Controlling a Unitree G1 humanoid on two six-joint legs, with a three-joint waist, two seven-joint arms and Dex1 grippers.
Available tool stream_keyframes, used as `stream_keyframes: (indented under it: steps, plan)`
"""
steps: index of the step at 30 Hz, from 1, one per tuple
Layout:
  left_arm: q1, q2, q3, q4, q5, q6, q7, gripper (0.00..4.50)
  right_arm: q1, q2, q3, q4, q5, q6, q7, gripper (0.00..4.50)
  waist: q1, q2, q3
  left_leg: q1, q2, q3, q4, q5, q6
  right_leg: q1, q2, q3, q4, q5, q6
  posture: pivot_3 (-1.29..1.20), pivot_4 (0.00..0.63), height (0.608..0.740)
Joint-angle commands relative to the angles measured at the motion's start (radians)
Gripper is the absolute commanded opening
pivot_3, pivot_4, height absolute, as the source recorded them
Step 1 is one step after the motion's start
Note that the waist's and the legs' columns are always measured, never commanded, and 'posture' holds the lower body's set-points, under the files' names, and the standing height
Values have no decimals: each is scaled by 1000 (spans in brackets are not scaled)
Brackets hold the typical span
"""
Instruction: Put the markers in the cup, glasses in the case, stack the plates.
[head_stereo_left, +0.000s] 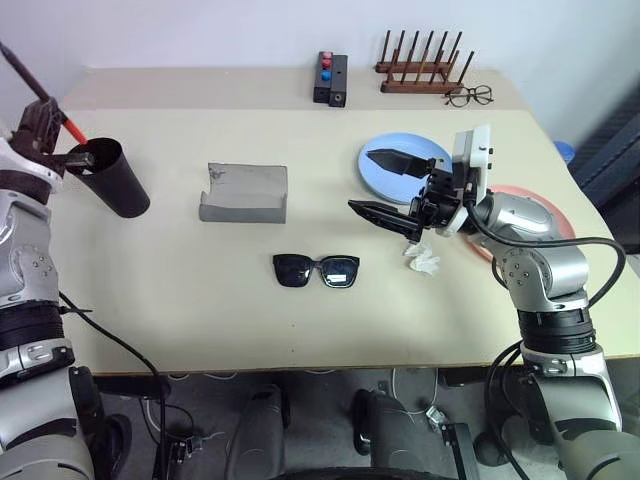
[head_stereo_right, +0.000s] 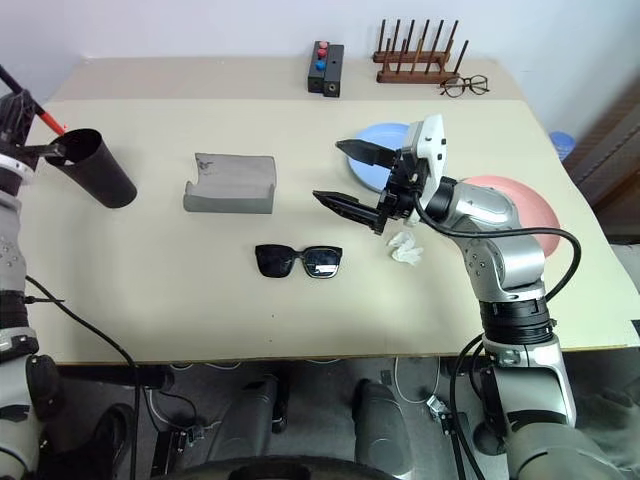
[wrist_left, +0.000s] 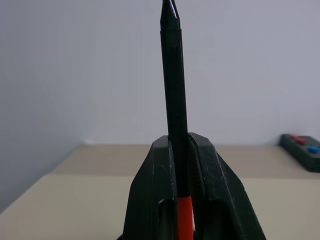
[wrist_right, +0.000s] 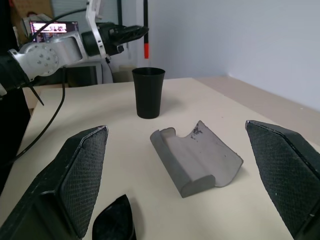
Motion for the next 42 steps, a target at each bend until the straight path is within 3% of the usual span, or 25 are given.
stream_keyframes:
  steps: [1,7,11,16,17,25,27,30,33,37,42]
  plan:
    - [-36,10,24,67,32,-67,-39,24,-4,-10,-28,-30,9,-11,-2,4500,0,0,0,0,0,0,0,0,0,0,0,0,0,0,0,0,150,740]
    - [-53,-14,11,141,78,-104,-45,24,8,-17,-34,-38,8,-12,0,4500,2,0,0,0,0,0,1,0,0,0,0,0,0,0,0,0,150,740]
    - [-59,-41,22,138,64,-89,-69,1717,8,-15,-32,-39,4,-14,-5,4500,0,0,0,0,0,0,1,0,0,0,0,0,0,0,1,0,150,740]
    - [-76,-24,17,134,94,-86,-69,4332,9,-12,-30,-35,-1,-20,-8,4500,0,0,0,0,0,0,1,0,0,0,0,0,0,1,2,0,150,740]
    - [-78,-23,18,131,96,-84,-71,4460,9,-12,-30,-34,-2,-21,-8,4500,-1,0,0,0,0,0,1,0,0,0,0,0,0,1,2,0,150,740]
    - [-107,16,6,-40,-17,107,-271,4460,4,-11,-36,-14,4,-18,-2,4500,1,0,0,0,0,0,1,0,0,0,0,0,1,1,2,0,150,740]
    - [-134,32,-43,-103,-71,226,-386,4460,15,-42,-48,-10,15,-3,28,4500,3,0,0,0,0,0,1,0,0,0,0,0,1,1,2,0,150,740]
    - [-163,59,-226,-141,-34,332,-621,4460,32,-123,-71,40,18,16,102,4500,5,0,0,0,0,0,2,0,0,2,0,0,0,1,2,0,150,740]
    - [-267,23,-390,-5,98,278,-753,4460,38,-172,-84,79,0,-1,130,4500,5,0,0,0,-1,0,3,0,0,3,0,0,-1,1,2,0,150,740]
    - [-399,-35,-562,297,332,46,-818,4460,50,-159,-104,41,10,1,92,4500,-11,0,0,1,0,0,3,0,1,2,0,0,2,1,2,0,150,740]
    - [-520,-111,-630,566,452,-64,-865,4460,119,-151,-126,-53,28,31,31,4500,-12,0,0,-1,0,0,1,0,1,-1,1,0,3,1,3,0,150,740]
